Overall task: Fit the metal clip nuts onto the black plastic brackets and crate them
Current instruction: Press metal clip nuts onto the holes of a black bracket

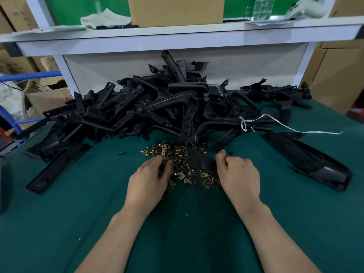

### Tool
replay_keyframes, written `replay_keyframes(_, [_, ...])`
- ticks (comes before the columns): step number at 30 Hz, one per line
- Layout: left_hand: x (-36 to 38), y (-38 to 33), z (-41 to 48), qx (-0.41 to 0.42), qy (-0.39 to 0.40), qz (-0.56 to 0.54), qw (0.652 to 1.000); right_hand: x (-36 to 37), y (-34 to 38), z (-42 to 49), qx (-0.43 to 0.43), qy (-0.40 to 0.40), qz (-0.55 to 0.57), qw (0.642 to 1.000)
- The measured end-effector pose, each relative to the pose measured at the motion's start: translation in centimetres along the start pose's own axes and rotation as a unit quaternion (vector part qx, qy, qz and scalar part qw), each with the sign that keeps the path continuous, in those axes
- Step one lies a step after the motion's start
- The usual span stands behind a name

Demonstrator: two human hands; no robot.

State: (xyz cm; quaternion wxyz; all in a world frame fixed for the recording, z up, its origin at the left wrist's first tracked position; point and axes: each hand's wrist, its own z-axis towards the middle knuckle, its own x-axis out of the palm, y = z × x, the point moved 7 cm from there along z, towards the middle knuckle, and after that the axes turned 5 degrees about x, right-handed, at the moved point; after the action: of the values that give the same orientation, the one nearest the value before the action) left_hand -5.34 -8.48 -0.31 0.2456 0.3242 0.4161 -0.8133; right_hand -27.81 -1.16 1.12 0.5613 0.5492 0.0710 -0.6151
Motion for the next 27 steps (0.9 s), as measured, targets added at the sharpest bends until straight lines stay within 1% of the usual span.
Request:
replay_keyframes(4, [-0.5,-0.4,-0.1,0.01,-0.026,-0.023,0.999,0.0,0.0,0.0,-0.002,0.001,0.011,1.0])
replay_keyframes(8, [-0.6,-0.2,-0.1,-0.009,-0.041,-0.084,0.996,0.1,0.0,0.1,-0.001,0.003,0.014,1.0])
replay_keyframes(12, [-1.0,-0.4,0.0,-0.009,-0.057,-0.143,0.988,-0.1,-0.1,0.1,0.01,0.001,0.032,0.999])
replay_keyframes(15, [-1.0,0.2,0.0,-0.046,-0.067,-0.188,0.979,-0.2,-0.8,0.3,0.048,0.003,0.103,0.993])
replay_keyframes(18, [-1.0,1.0,0.0,-0.075,-0.087,-0.235,0.965,0.0,-2.2,0.7,0.114,0.017,0.205,0.972])
replay_keyframes(20, [-1.1,1.3,0.3,-0.086,-0.097,-0.263,0.956,0.1,-2.7,0.9,0.143,0.022,0.238,0.96])
replay_keyframes(24, [-1.7,1.0,0.3,-0.082,-0.11,-0.256,0.957,0.2,-2.7,0.9,0.147,0.028,0.248,0.957])
replay_keyframes(27, [-2.2,1.0,0.3,-0.097,-0.118,-0.239,0.959,0.2,-2.6,0.8,0.14,0.027,0.241,0.96])
